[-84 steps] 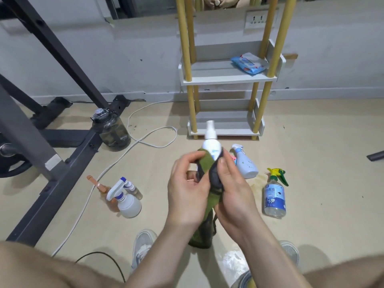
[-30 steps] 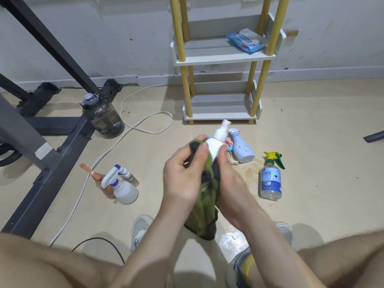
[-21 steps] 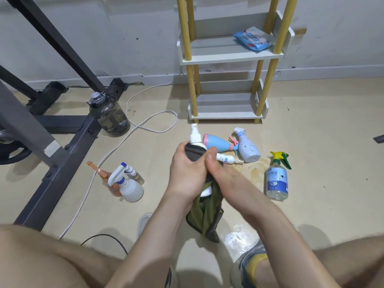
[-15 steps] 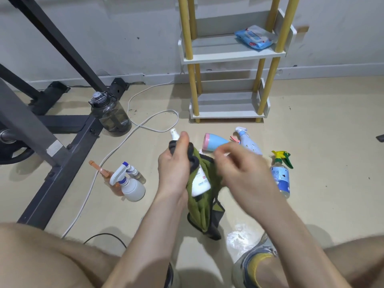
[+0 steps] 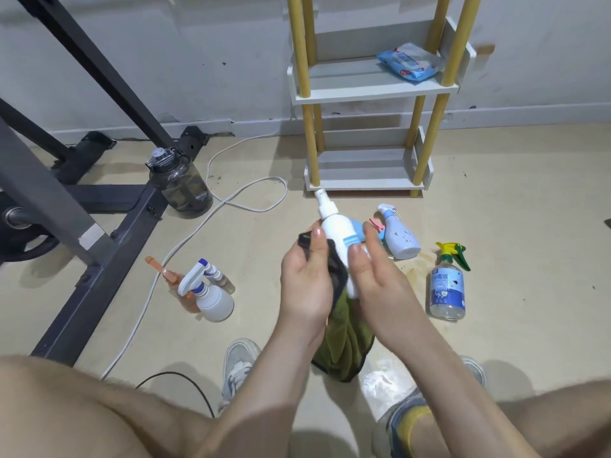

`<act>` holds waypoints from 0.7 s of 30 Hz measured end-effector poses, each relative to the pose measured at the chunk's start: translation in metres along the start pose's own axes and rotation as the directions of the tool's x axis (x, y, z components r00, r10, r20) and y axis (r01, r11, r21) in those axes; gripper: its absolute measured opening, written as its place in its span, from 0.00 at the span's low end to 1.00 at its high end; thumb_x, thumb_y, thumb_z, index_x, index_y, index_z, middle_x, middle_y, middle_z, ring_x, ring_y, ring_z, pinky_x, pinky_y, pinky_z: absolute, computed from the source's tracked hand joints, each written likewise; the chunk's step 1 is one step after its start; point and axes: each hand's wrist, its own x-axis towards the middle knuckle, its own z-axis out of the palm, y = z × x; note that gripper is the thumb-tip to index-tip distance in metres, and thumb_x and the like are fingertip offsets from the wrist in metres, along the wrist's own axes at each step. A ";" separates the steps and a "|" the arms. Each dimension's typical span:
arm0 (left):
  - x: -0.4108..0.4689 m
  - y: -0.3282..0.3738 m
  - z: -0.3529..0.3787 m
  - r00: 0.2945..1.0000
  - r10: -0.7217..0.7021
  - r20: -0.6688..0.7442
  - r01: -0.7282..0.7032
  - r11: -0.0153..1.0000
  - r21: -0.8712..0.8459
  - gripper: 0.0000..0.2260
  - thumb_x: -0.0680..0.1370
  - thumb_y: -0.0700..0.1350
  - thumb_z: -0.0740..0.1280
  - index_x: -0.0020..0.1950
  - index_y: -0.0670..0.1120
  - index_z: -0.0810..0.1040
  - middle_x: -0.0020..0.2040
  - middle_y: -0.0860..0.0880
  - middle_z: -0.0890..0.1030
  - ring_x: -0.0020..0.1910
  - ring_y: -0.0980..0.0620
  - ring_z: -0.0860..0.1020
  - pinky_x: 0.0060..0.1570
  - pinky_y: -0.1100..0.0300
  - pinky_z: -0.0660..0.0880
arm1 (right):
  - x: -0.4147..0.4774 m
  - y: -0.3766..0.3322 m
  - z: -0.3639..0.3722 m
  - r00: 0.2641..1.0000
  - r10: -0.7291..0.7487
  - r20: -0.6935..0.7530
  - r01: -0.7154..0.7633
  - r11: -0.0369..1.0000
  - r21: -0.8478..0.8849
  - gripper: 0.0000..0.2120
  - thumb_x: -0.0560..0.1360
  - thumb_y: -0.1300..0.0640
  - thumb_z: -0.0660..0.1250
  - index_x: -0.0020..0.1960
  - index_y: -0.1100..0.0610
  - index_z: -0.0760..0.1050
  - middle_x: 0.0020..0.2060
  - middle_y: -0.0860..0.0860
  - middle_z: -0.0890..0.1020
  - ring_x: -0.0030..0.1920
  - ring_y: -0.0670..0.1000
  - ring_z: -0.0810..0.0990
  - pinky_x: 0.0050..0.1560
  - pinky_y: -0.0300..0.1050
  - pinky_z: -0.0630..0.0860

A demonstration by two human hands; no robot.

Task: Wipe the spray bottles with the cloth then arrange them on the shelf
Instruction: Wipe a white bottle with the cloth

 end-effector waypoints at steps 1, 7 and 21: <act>0.002 0.005 0.001 0.998 -0.012 -0.064 0.011 1.000 -0.022 0.14 0.85 0.46 0.57 0.50 0.44 0.81 0.43 0.46 0.84 0.44 0.50 0.82 0.48 0.55 0.78 | -0.001 0.005 -0.001 0.997 -0.076 0.031 0.082 0.953 -0.292 0.25 0.83 0.43 0.50 0.79 0.44 0.54 0.54 0.48 0.79 0.51 0.52 0.78 0.49 0.47 0.72; 0.022 0.024 -0.013 0.975 -0.077 -0.210 0.042 0.985 -0.168 0.16 0.82 0.55 0.60 0.51 0.47 0.84 0.54 0.41 0.84 0.56 0.42 0.82 0.62 0.46 0.75 | -0.011 0.018 0.008 0.960 -0.205 0.190 0.271 0.849 -0.454 0.13 0.82 0.41 0.53 0.64 0.41 0.66 0.42 0.44 0.77 0.45 0.52 0.77 0.43 0.50 0.72; 0.029 0.020 -0.022 0.904 -0.108 -0.413 0.080 0.993 -0.084 0.16 0.82 0.51 0.62 0.36 0.46 0.76 0.34 0.49 0.76 0.37 0.47 0.76 0.47 0.46 0.78 | -0.009 0.027 0.016 0.942 -0.328 0.078 0.295 0.691 -0.660 0.16 0.77 0.39 0.63 0.63 0.42 0.71 0.41 0.46 0.76 0.42 0.54 0.74 0.38 0.46 0.68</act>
